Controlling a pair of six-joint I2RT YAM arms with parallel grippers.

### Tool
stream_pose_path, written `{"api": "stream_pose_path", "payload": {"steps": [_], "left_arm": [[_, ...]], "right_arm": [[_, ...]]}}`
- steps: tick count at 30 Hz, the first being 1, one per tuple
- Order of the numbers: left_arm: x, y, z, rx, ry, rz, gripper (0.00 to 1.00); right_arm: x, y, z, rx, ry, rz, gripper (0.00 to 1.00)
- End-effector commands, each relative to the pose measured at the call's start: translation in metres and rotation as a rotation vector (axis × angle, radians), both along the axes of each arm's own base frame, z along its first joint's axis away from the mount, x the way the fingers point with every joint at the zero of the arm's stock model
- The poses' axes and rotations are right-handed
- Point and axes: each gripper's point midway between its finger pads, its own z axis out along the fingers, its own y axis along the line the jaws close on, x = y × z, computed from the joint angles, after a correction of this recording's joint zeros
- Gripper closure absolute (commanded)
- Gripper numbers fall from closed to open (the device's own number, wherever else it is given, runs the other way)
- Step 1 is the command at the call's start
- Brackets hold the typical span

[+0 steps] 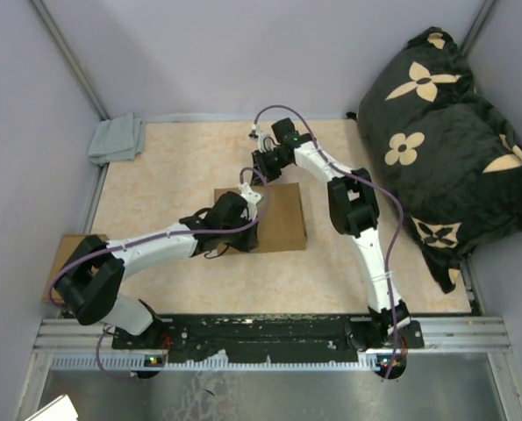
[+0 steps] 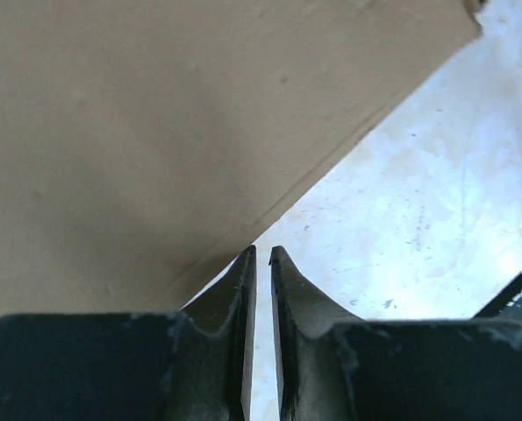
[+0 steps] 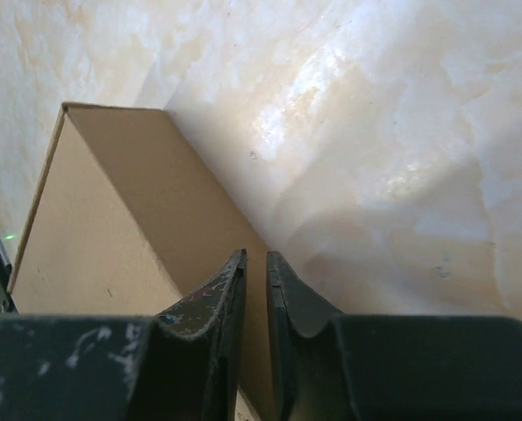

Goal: Fold the paper box

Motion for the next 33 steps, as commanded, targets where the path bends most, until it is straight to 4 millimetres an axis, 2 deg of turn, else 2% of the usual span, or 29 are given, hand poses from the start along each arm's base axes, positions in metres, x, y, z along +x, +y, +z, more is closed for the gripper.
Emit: {"api": "stream_pose_path", "payload": {"steps": [1, 4, 7, 9, 12, 13, 15, 18, 22, 25, 31, 33], "left_arm": [[0.041, -0.037, 0.063, -0.174, -0.206, 0.008, 0.81], [0.037, -0.038, 0.079, -0.195, -0.237, -0.005, 0.8], [0.029, -0.046, 0.091, -0.208, -0.261, -0.062, 0.8], [0.023, -0.054, 0.094, -0.204, -0.267, -0.109, 0.8], [0.012, -0.068, 0.094, -0.196, -0.265, -0.192, 0.8], [0.009, -0.073, 0.092, -0.193, -0.26, -0.221, 0.8], [0.003, -0.087, 0.088, -0.191, -0.251, -0.279, 0.8], [-0.009, -0.111, 0.072, -0.159, -0.213, -0.383, 0.8], [-0.021, -0.137, 0.046, -0.081, -0.168, -0.477, 0.81], [-0.027, -0.147, 0.031, -0.046, -0.145, -0.515, 0.82], [-0.034, -0.149, 0.015, -0.026, -0.105, -0.557, 0.83], [-0.034, -0.145, 0.003, 0.009, -0.086, -0.552, 0.83]], "right_arm": [[-0.049, 0.024, 0.037, 0.006, 0.083, 0.084, 0.81], [-0.027, 0.014, 0.048, -0.023, 0.001, -0.002, 0.8], [0.007, -0.007, 0.06, -0.02, -0.033, -0.156, 0.8], [0.03, -0.029, 0.062, -0.027, -0.029, -0.289, 0.81], [0.055, -0.066, 0.065, -0.015, -0.022, -0.468, 0.81], [0.061, -0.08, 0.072, -0.003, -0.039, -0.522, 0.81], [0.068, -0.104, 0.073, -0.005, -0.049, -0.605, 0.81], [0.067, -0.126, 0.07, -0.005, -0.037, -0.619, 0.82], [0.052, -0.121, 0.061, 0.0, 0.015, -0.497, 0.81], [0.041, -0.111, 0.059, 0.013, 0.052, -0.419, 0.8], [0.028, -0.099, 0.051, 0.006, 0.048, -0.34, 0.8], [0.022, -0.097, 0.041, -0.019, 0.077, -0.318, 0.8]]}}
